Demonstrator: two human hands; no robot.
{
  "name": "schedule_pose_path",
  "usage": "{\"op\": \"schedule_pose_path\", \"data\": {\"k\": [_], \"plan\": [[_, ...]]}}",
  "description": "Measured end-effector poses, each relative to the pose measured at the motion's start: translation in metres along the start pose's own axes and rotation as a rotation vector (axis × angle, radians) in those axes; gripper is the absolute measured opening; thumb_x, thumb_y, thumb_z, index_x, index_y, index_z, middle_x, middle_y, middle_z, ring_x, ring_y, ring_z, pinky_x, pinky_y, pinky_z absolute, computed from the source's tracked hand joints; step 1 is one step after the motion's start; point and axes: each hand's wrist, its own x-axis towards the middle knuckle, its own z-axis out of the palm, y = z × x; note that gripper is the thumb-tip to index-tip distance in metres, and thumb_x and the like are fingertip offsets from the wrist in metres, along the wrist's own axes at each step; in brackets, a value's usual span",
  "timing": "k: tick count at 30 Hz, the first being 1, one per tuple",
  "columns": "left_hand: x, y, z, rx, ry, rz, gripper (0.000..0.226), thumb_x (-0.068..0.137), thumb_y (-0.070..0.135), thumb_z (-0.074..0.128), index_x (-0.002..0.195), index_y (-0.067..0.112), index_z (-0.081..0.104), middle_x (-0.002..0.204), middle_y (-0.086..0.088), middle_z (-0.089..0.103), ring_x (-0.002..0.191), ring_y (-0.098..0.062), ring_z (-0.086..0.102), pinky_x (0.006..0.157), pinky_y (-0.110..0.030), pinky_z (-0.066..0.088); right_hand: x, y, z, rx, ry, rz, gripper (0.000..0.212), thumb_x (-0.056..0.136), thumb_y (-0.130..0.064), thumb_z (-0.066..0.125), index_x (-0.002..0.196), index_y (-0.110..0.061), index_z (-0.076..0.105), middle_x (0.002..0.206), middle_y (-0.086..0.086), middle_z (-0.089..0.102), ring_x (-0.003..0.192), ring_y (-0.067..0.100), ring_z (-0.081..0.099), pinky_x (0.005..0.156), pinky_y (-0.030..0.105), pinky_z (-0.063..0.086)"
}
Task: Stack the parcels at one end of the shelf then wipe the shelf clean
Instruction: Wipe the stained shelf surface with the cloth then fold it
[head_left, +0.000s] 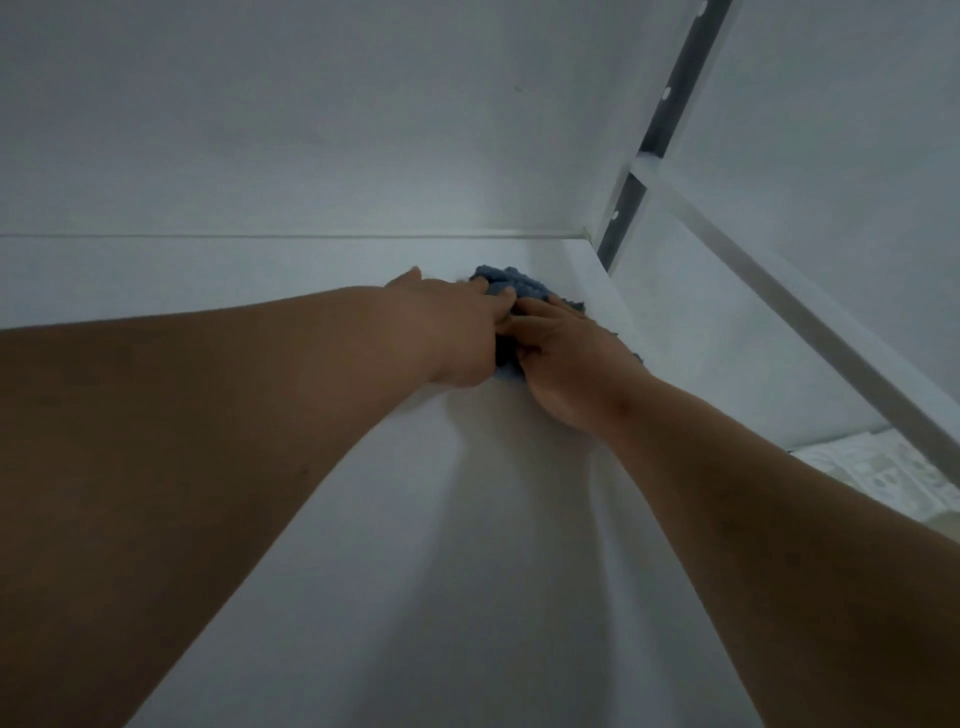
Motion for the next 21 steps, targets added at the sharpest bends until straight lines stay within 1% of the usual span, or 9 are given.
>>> {"op": "schedule_pose_path", "data": {"k": [2, 4, 7, 9, 11, 14, 17, 19, 21], "plan": [[0.010, 0.002, -0.003, 0.009, 0.013, -0.003, 0.071, 0.098, 0.042, 0.039, 0.154, 0.025, -0.003, 0.162, -0.001, 0.008, 0.144, -0.024, 0.024, 0.116, -0.052, 0.007, 0.008, 0.007, -0.002, -0.033, -0.023, 0.013, 0.045, 0.098, -0.033, 0.036, 0.140, -0.038, 0.048, 0.154, -0.015, 0.035, 0.147, 0.019, 0.021, 0.120, 0.040, 0.018], [0.016, -0.005, -0.003, 0.030, 0.031, 0.004, 0.069, 0.098, 0.041, 0.040, 0.153, 0.023, 0.003, 0.159, 0.002, 0.018, 0.141, -0.023, 0.031, 0.115, -0.051, 0.009, 0.020, 0.007, -0.002, -0.050, -0.034, 0.024, 0.044, 0.099, -0.031, 0.038, 0.142, -0.039, 0.046, 0.155, -0.013, 0.033, 0.147, 0.022, 0.020, 0.120, 0.043, 0.018], [0.019, -0.031, -0.004, 0.040, 0.039, -0.029, 0.065, 0.098, 0.046, 0.036, 0.152, 0.019, 0.010, 0.158, 0.005, 0.021, 0.140, -0.020, 0.033, 0.115, -0.052, 0.011, 0.048, -0.005, 0.011, -0.096, -0.033, -0.035, 0.052, 0.091, -0.047, 0.030, 0.140, -0.040, 0.047, 0.152, -0.012, 0.037, 0.146, 0.024, 0.024, 0.119, 0.046, 0.019], [0.017, -0.051, -0.003, 0.029, 0.040, -0.056, 0.056, 0.100, 0.040, 0.035, 0.149, 0.019, 0.019, 0.157, 0.007, 0.022, 0.140, -0.018, 0.031, 0.115, -0.053, 0.010, 0.065, -0.018, 0.019, -0.094, -0.003, -0.086, 0.065, 0.080, -0.055, 0.023, 0.138, -0.041, 0.049, 0.150, -0.011, 0.041, 0.143, 0.023, 0.028, 0.117, 0.048, 0.021], [0.013, -0.065, -0.003, -0.028, 0.043, -0.086, 0.047, 0.101, 0.034, 0.033, 0.145, 0.018, 0.028, 0.154, 0.006, 0.028, 0.139, -0.017, 0.032, 0.114, -0.055, 0.010, 0.082, -0.028, 0.022, -0.074, 0.000, -0.117, 0.067, 0.077, -0.055, 0.023, 0.136, -0.043, 0.051, 0.149, -0.010, 0.042, 0.142, 0.023, 0.030, 0.117, 0.050, 0.022], [0.013, -0.073, -0.003, -0.030, 0.052, -0.103, 0.033, 0.100, 0.023, 0.036, 0.131, 0.013, 0.041, 0.140, 0.001, 0.039, 0.129, -0.016, 0.038, 0.112, -0.056, 0.016, 0.097, -0.029, 0.019, -0.044, -0.012, -0.207, 0.081, 0.069, -0.065, 0.012, 0.132, -0.039, 0.057, 0.143, -0.006, 0.049, 0.137, 0.026, 0.037, 0.115, 0.047, 0.027], [0.025, -0.068, -0.007, -0.081, 0.050, -0.135, 0.039, 0.099, 0.026, 0.039, 0.134, 0.011, 0.038, 0.137, -0.001, 0.040, 0.127, -0.020, 0.040, 0.112, -0.055, 0.016, 0.105, -0.014, 0.013, -0.025, 0.005, -0.277, 0.092, 0.064, -0.067, 0.009, 0.129, -0.030, 0.062, 0.143, -0.001, 0.050, 0.137, 0.027, 0.038, 0.114, 0.042, 0.029], [0.039, -0.059, -0.012, -0.104, 0.048, -0.149, 0.052, 0.099, 0.032, 0.039, 0.145, 0.011, 0.028, 0.147, -0.003, 0.033, 0.133, -0.023, 0.037, 0.113, -0.053, 0.014, 0.106, -0.003, 0.005, -0.072, -0.009, -0.215, 0.086, 0.068, -0.066, 0.011, 0.133, -0.035, 0.057, 0.151, -0.001, 0.041, 0.142, 0.026, 0.030, 0.116, 0.044, 0.025], [0.054, -0.048, -0.017, -0.109, 0.050, -0.144, 0.059, 0.099, 0.037, 0.041, 0.149, 0.011, 0.023, 0.150, -0.005, 0.030, 0.134, -0.026, 0.037, 0.113, -0.052, 0.016, 0.103, 0.011, -0.003, -0.080, -0.039, -0.091, 0.074, 0.073, -0.064, 0.018, 0.136, -0.042, 0.051, 0.157, 0.002, 0.029, 0.147, 0.028, 0.019, 0.118, 0.048, 0.019]]}}
